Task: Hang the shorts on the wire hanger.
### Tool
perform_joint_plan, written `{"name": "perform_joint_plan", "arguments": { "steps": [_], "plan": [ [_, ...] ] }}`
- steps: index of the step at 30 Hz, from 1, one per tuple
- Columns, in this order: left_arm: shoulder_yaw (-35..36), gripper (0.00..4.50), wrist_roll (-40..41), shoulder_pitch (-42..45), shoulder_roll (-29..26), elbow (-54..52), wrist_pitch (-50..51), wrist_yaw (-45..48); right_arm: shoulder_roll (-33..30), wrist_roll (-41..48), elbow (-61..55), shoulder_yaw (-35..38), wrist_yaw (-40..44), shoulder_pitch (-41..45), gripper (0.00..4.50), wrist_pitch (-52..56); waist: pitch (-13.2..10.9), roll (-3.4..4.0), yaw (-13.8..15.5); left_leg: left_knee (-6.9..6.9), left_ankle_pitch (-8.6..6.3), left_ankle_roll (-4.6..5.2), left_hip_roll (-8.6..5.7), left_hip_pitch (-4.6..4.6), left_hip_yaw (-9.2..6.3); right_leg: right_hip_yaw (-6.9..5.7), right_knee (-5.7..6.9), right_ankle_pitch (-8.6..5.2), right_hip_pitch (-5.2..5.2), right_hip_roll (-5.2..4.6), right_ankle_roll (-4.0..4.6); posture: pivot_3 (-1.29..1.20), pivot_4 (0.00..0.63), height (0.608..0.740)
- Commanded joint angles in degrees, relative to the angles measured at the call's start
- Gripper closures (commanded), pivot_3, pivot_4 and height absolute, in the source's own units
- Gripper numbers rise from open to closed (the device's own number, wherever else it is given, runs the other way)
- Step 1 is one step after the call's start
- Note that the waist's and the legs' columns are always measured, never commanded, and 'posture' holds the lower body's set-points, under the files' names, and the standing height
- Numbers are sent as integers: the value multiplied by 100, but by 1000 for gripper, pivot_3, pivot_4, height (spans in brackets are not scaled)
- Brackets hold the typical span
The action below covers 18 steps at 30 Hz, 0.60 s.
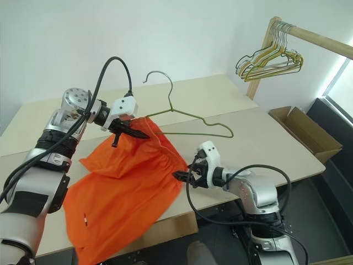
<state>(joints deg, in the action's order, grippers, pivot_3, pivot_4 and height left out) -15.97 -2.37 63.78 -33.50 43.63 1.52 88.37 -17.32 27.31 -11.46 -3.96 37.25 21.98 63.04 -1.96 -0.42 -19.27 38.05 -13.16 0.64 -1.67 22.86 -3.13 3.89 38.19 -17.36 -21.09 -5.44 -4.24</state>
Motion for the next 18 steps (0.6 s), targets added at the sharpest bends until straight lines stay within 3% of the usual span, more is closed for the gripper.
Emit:
{"name": "perform_joint_plan", "arguments": {
  "steps": [1,10,15,18],
  "plan": [
    [130,4500,71,119,-73,-191,44,-11,89,169,62,67,-3,122,860,-121,0,0,2,0,0,0,0,0,-1,0,1,0,-1,0,0,-271,0,740],
    [149,4500,85,54,-119,-220,40,-15,-160,215,-183,406,-234,-145,3791,-112,0,0,26,0,0,0,0,1,-1,0,2,0,-1,0,0,-278,0,740],
    [159,4500,113,34,-89,-220,25,-38,-204,199,-482,615,-361,-405,3791,-531,0,0,25,0,0,0,2,-1,-1,1,3,0,-1,2,0,-274,0,740],
    [167,4500,121,23,-95,-220,9,-48,-153,460,-782,1091,-437,-642,3230,-640,0,0,59,0,0,0,1,1,-1,1,1,0,-2,1,0,-275,0,740]
  ]
}}
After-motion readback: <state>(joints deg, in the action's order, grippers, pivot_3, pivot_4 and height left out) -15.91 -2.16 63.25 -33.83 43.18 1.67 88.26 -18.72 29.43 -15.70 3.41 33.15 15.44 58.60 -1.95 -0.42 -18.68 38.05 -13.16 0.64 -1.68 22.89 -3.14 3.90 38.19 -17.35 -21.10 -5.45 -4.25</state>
